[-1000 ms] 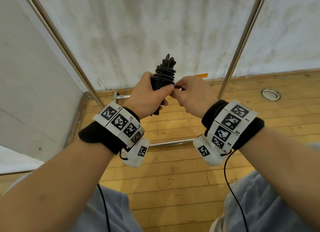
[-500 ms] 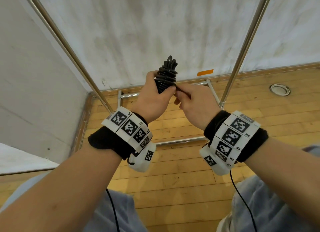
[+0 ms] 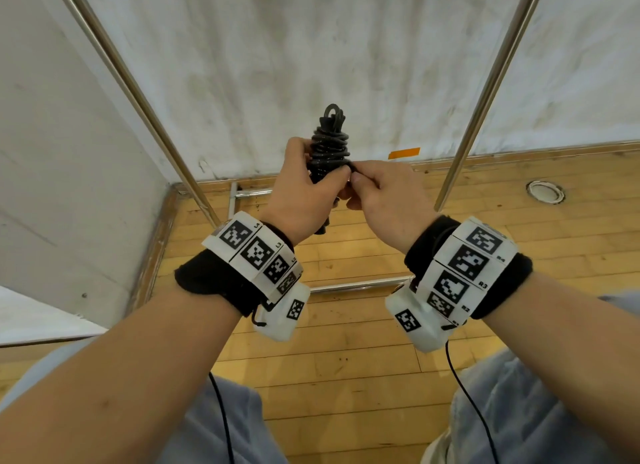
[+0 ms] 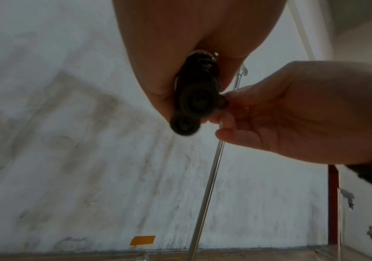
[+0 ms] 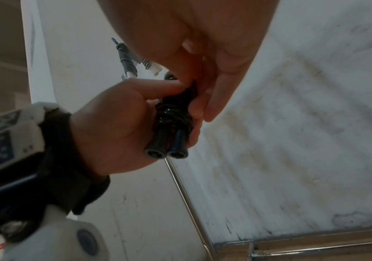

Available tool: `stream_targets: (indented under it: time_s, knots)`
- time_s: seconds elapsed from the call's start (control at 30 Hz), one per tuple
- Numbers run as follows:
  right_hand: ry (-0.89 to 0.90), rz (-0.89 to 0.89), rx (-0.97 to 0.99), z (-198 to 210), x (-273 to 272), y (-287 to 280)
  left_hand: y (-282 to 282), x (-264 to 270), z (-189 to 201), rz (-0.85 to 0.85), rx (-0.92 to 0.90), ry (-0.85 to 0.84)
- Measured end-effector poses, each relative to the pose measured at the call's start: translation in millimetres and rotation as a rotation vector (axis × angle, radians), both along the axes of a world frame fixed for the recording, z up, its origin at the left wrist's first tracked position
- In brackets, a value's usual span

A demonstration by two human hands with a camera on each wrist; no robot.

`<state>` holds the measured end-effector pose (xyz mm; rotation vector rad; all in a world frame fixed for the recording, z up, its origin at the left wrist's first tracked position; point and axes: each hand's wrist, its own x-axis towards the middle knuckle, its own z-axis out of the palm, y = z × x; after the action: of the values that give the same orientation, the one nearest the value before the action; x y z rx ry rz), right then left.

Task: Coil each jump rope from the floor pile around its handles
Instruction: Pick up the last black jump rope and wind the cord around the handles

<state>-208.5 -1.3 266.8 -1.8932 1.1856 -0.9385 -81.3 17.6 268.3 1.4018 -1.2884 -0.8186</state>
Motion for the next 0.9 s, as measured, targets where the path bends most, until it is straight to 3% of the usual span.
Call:
stream_targets:
  time_s: [0.17, 0.53, 0.7, 0.9]
  knots:
    - [-0.011, -0.008, 0.021, -1.6, -1.5, -2.8, -0.4, 1.0, 3.7, -0.035, -0.066, -0.005]
    - [0.014, -0.078, -0.062, -1.1, -5.2, -3.2, -3.7, -2.4, 2.9, 0.008, 0.128, 0.278]
    - [0.071, -0.080, -0.088, 2.5, -4.4, 0.4, -1.3, -6.2, 1.4, 0.034, 0.151, 0.315]
    - [0.095, -0.082, -0.117, 6.4, -4.6, -0.6, 0.5, -5.0, 4.8, -0.018, 0.222, 0.576]
